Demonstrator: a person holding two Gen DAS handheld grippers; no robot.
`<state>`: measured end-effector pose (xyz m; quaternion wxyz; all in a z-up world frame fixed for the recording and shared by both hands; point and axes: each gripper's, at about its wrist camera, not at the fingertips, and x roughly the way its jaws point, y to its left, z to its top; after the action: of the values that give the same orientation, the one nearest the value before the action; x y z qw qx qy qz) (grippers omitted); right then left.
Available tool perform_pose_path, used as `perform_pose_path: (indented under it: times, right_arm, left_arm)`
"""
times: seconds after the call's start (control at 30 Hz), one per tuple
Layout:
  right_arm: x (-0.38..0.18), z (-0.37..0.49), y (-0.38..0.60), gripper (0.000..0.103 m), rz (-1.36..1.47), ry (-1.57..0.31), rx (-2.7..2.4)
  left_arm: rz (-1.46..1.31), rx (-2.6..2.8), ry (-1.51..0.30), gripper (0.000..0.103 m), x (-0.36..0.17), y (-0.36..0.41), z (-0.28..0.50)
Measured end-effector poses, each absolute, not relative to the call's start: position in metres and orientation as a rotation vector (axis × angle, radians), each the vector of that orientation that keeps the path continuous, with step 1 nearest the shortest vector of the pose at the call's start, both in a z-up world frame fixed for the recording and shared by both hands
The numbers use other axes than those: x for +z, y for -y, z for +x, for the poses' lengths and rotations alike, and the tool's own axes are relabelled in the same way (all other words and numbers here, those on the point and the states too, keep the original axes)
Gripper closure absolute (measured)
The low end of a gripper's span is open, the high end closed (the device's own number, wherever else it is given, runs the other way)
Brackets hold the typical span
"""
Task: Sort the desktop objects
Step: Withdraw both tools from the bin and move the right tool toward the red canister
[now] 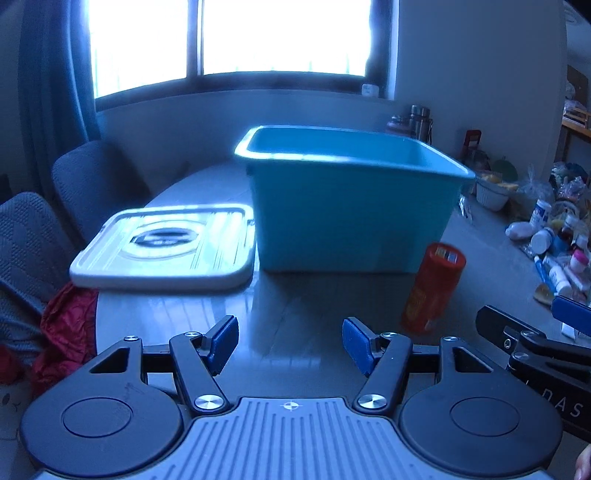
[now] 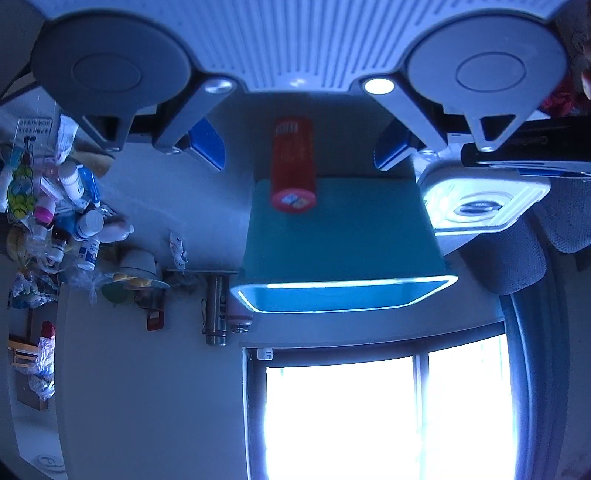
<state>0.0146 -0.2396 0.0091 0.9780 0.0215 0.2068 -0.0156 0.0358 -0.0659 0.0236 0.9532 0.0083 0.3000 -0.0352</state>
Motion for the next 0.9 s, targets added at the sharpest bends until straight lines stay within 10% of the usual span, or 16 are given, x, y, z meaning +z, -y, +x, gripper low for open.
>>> perform_pose_path:
  times: [0.9]
  right_arm:
    - [-0.052, -0.004, 0.235, 0.015, 0.103, -0.452, -0.064]
  left_arm:
    - [0.022, -0.011, -0.624, 0.038, -0.020, 0.057, 0.009]
